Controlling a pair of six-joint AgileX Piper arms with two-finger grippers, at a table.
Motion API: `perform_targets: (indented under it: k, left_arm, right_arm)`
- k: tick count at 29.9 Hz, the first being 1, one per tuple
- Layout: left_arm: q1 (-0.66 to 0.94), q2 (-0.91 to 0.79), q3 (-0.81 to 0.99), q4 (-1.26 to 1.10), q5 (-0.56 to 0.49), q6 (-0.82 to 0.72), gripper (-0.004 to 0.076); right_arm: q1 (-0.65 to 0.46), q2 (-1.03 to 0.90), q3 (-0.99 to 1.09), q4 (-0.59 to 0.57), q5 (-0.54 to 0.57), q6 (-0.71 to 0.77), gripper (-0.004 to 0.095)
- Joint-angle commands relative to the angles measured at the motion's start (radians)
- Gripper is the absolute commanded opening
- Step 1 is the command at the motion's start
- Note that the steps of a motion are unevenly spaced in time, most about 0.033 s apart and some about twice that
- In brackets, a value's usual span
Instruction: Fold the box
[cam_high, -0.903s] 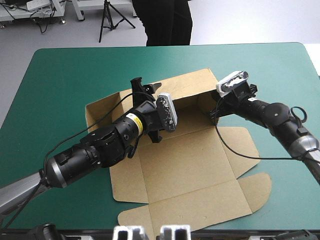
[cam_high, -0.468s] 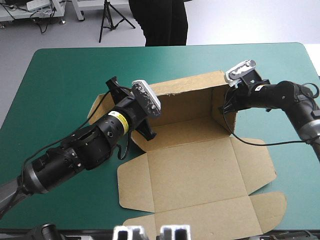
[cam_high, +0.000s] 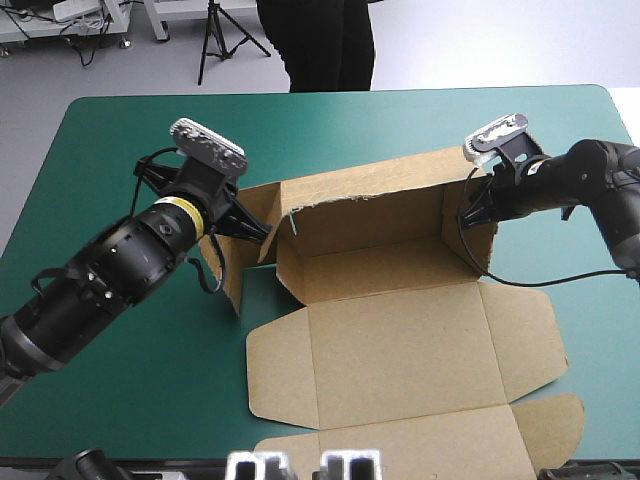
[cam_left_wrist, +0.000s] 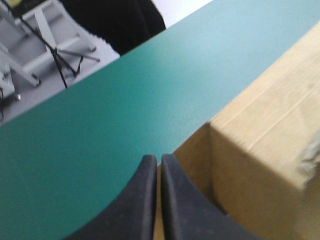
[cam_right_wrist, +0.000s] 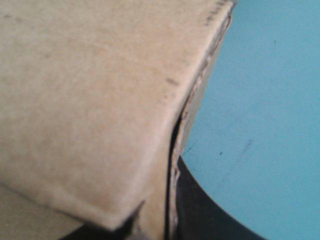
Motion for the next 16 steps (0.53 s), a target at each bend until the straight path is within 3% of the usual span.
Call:
perform_targets:
  k: [1, 6, 12, 16]
  left_arm:
    - [0.146, -0.028, -0.033, -0.165, -0.046, 0.122, 0.0015]
    - [0.420, -0.028, -0.033, -0.497, -0.063, 0.362, 0.0015]
    - [0.693, -0.028, -0.033, -0.938, 0.008, 0.712, 0.0014]
    - [0.758, -0.028, -0.033, -1.005, 0.049, 0.762, 0.0014]
  right_arm:
    - [-0.035, -0.032, -0.031, 0.024, 0.072, -0.005, -0.0018]
    - [-0.066, -0.032, -0.038, 0.028, 0.159, -0.005, -0.0018]
    - [-0.066, 0.047, -0.125, 0.046, 0.244, 0.000, -0.0018]
    - [-0.066, 0.159, -0.214, 0.055, 0.256, 0.035, -0.0018]
